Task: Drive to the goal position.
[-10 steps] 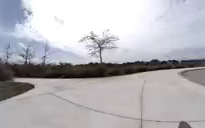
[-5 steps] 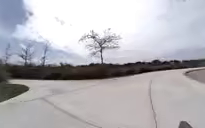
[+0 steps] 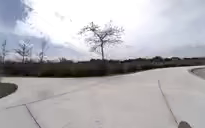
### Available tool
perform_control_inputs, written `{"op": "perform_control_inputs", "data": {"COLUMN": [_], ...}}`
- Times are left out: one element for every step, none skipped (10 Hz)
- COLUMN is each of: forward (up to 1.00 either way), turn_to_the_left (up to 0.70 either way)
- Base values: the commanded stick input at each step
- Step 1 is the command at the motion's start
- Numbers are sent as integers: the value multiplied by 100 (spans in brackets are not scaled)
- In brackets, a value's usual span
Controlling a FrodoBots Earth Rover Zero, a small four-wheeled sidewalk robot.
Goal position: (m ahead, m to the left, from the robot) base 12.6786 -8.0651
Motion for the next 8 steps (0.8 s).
{"op": "perform_control_inputs", "data": {"forward": [0, 0, 0, 0, 0, 34, 79, 100], "turn_to_the_left": [0, 0, 0, 0, 0, 0, 0, 0]}}
